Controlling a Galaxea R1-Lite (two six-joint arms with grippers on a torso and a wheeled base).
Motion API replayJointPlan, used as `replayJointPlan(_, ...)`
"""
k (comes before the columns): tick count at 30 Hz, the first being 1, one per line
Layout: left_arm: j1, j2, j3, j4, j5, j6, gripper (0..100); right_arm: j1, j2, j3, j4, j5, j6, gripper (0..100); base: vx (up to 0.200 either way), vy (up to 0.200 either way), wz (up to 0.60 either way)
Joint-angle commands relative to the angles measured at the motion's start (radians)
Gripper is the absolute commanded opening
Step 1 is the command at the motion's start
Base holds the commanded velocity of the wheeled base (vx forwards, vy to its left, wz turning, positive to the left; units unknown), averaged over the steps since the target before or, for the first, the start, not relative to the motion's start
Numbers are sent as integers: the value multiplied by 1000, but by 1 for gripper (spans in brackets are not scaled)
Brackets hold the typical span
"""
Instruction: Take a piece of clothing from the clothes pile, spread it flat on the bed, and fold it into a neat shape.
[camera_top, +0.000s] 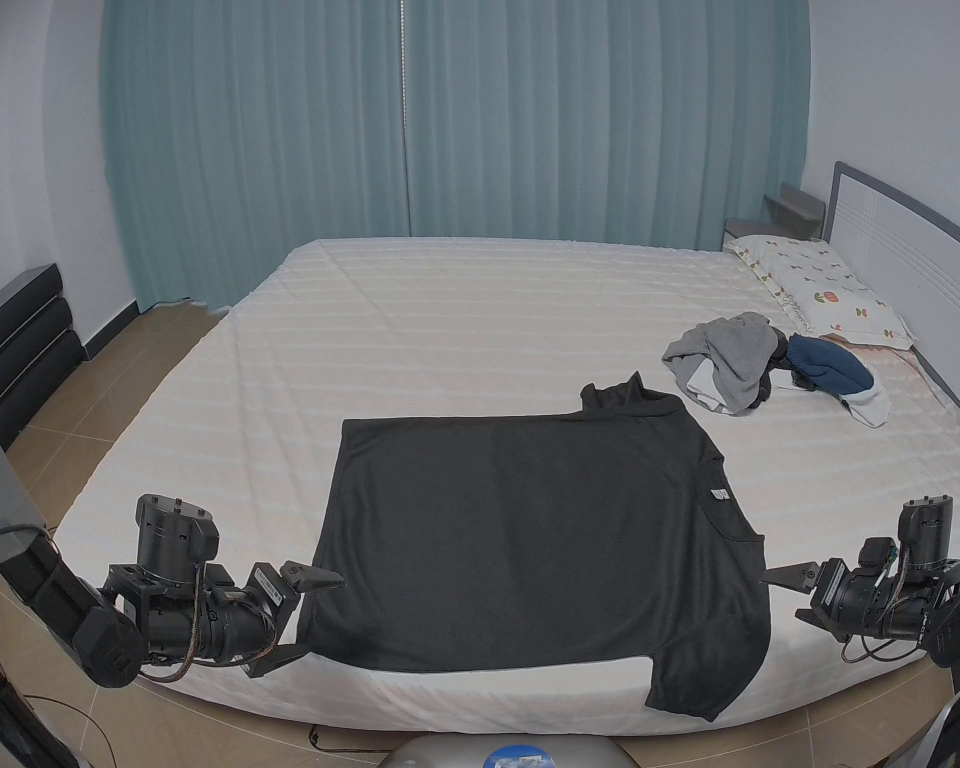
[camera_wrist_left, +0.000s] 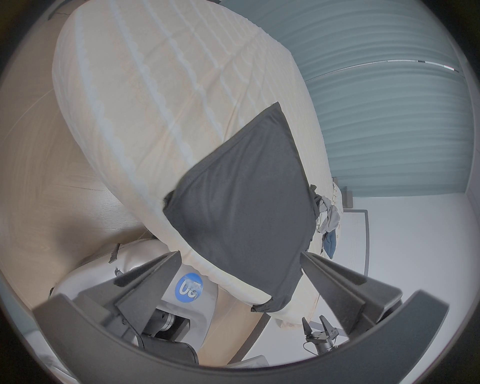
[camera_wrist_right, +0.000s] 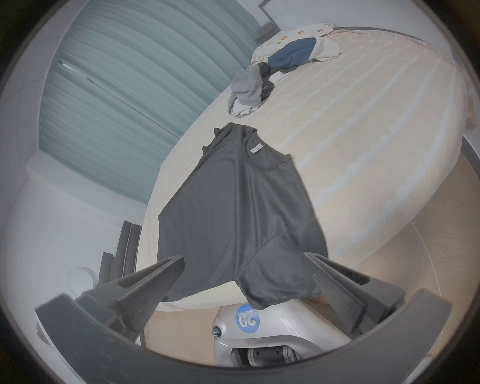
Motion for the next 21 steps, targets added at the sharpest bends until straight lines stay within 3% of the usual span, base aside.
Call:
replayJointPlan(1,2,2,0,-3,10,2,100,0,5,-1,-1,0,3,100,0,-200,0)
replayJointPlan(3,8,-6,1,-3,14,8,100,0,2,-1,-1,0,3,100,0,-200,0)
replayJointPlan(7,64,-83,4,0,36,25,100,2,-4,1,-1,0,3,100,0,0,0)
replayJointPlan(13,163,-115,61,47,44,186,100,0,-4,-2,-1,-1,20,100,0,0,0)
replayJointPlan(21,239,-55,113,38,42,217,100,0,7,5,-1,2,27,100,0,0,0)
